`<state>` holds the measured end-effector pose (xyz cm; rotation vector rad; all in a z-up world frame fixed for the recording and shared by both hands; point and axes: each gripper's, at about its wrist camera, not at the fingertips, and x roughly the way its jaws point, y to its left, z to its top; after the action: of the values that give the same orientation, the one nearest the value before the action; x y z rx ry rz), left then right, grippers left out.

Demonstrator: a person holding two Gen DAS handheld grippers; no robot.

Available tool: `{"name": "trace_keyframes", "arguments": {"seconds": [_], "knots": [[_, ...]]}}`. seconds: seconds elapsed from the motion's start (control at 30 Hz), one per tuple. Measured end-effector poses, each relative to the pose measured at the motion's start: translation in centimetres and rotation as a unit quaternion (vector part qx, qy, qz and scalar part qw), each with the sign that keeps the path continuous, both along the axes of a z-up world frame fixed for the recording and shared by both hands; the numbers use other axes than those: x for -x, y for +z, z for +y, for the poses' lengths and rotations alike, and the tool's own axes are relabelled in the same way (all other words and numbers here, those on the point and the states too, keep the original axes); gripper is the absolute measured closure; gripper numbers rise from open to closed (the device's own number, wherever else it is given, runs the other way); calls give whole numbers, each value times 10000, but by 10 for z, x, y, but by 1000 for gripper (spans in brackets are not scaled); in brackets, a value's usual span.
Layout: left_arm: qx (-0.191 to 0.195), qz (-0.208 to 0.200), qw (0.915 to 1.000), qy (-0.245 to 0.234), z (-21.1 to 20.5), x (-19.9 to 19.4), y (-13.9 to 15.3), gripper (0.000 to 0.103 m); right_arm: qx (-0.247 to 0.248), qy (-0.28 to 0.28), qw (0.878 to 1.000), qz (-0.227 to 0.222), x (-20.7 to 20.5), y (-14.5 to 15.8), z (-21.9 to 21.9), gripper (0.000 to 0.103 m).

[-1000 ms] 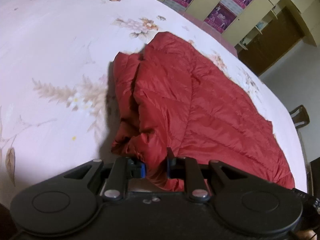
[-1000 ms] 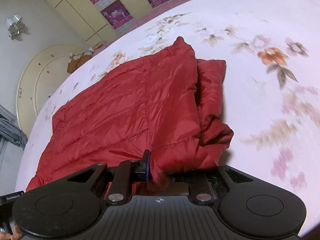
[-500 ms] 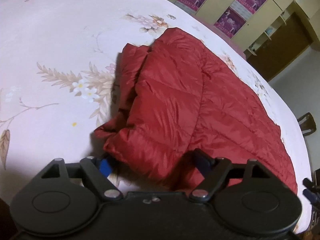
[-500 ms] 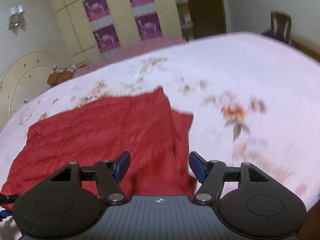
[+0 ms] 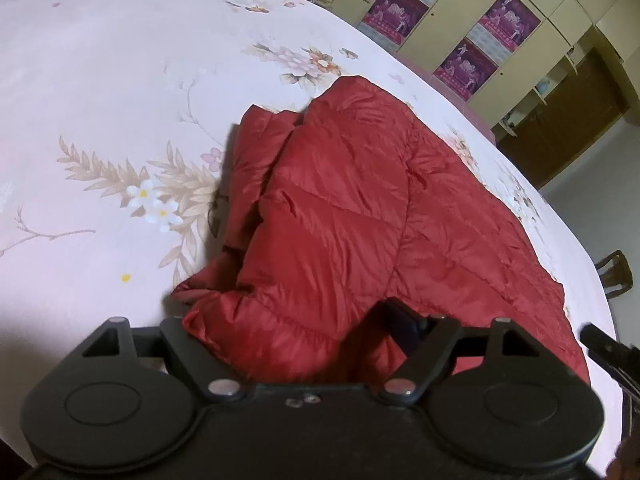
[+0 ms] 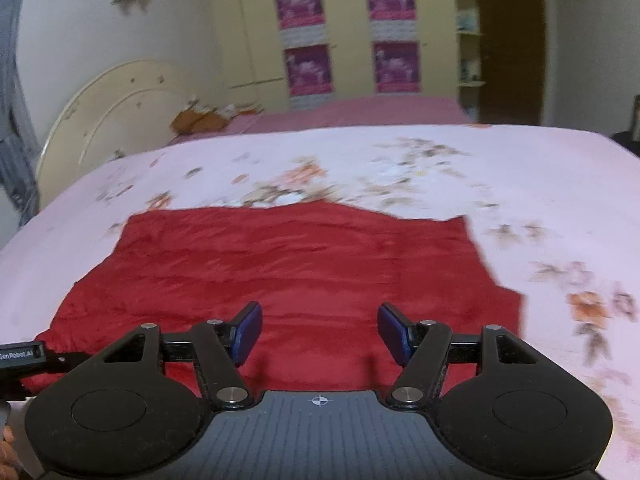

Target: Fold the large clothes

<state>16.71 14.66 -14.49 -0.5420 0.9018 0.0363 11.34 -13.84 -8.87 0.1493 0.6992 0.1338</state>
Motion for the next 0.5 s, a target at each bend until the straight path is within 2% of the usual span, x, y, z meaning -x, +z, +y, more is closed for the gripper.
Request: {"name": "trace_keyframes", "arguments": {"seconds": [0.1,0.13,0.17,0.2,0.4,0.5], "knots": [[4,-13,10000,19,1,-1,0,27,168,192,9997,-10,-18,-8,21,41],[7,-19,10000,23,1,-1,0,27,211,264,9994,3,-25,-11,27,47],[8,-24,10000,24,1,-1,0,27,233,320,9992,62,-31,-15,32,60],[14,-27,10000,18,2,-1,-1,28,219,365,9990,127,-38,-19,36,64],[27,-52,10000,2,4,-2,-1,31,427,496,9975,267,-62,-39,55,64],[39,-90,10000,18,5,-2,0,37,621,558,9957,412,-70,-53,62,64]]}}
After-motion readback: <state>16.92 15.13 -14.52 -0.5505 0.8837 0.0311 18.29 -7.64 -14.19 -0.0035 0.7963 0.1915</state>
